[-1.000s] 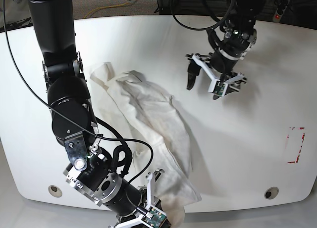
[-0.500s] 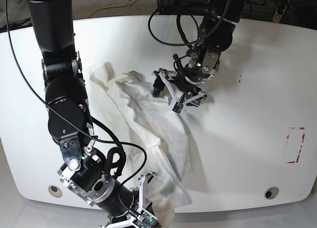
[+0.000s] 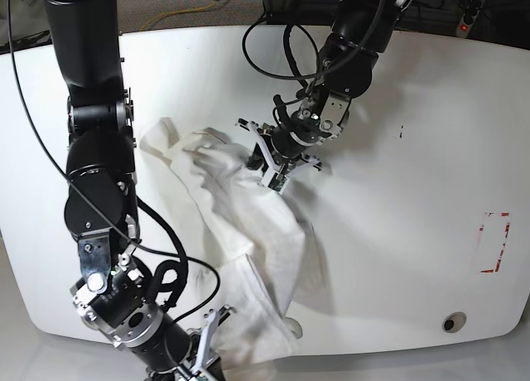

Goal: Fold the T-shirt properly
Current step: 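Grasp another edge of the T-shirt with the left gripper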

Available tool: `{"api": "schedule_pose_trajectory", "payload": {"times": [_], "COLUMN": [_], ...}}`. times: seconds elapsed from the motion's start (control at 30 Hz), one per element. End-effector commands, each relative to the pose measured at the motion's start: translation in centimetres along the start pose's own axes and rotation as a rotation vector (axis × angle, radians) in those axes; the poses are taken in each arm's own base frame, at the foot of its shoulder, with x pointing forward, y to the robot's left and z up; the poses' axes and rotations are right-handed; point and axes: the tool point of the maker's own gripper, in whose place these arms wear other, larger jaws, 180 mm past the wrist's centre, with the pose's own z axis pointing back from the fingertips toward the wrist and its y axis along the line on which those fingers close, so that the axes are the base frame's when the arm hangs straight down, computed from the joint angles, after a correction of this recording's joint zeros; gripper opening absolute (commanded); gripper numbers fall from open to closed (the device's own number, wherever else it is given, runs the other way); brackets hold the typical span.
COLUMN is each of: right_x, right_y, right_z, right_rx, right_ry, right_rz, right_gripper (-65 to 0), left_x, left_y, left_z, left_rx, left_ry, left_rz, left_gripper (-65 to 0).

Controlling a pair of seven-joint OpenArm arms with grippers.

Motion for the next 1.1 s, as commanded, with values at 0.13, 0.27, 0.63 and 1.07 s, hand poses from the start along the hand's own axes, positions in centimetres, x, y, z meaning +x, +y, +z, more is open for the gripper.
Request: {"api": "schedule_pose_trajectory", "payload": {"times": [0.13, 0.27, 0.63, 1.07], "right_x": [1.5, 2.1, 4.0, -1.4], "right_y": [-4.9, -7.0, -9.8, -8.9], "right_z": [0.9, 1.2, 2.0, 4.4], "right_rx": [-0.099, -0.134, -0.186, -0.225], "right_ry": [-0.025, -0.005, -0.018, 0.059], "right_rz": [-0.021, -0.004, 0.008, -0.087], "right_gripper": [-65.0, -65.0, -65.0, -65.0], "left_x": [4.8, 7.4, 16.4, 18.5], "left_y": [6.6, 9.1, 15.7, 22.7], "left_z": [4.3, 8.5, 20.5, 27.5], "left_rx": [0.161, 0.238, 0.471, 0.686], "left_ry": [-0.056, -0.095, -0.183, -0.062], "left_rz": [-0.033, -0.113, -0.429, -0.528], "left_gripper": [-63.6, -63.5, -63.3, -63.3]}}
